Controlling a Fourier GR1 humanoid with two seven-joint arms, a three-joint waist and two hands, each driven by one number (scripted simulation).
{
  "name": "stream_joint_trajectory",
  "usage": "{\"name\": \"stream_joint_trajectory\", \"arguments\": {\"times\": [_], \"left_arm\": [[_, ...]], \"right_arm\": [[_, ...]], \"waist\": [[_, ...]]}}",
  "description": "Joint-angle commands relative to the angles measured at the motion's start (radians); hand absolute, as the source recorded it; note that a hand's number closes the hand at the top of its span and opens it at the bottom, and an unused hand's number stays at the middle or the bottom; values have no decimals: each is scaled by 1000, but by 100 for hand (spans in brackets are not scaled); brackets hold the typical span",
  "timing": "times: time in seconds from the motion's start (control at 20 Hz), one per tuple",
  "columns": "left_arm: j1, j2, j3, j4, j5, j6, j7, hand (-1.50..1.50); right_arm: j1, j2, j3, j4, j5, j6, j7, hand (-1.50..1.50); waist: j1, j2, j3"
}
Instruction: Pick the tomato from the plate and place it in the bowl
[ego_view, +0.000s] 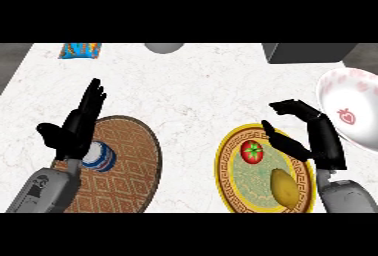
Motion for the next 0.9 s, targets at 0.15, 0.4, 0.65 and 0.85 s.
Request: {"name": "stream_joint_trajectory", "arguments": {"times": [0.15,0.4,0.65,0.85], "left_arm": [[30,-2,-25,-48,-11,3,51,0],[83,-76,-102,-151,-97,94,102,0],[57,-45,-57,-118,-74,30,91,0],[127,-55,-77,-189,-87,33,89,0]], "right_arm": [[296,284,113,-109,93,-373,-315,-150],[410,239,207,-277,276,-474,-227,-150],[346,197,166,-392,566,-405,226,-150],[292,180,138,-525,616,-205,478,-150]], "waist": [[5,-2,4],[21,2,1],[23,5,-2],[32,5,-1]]}}
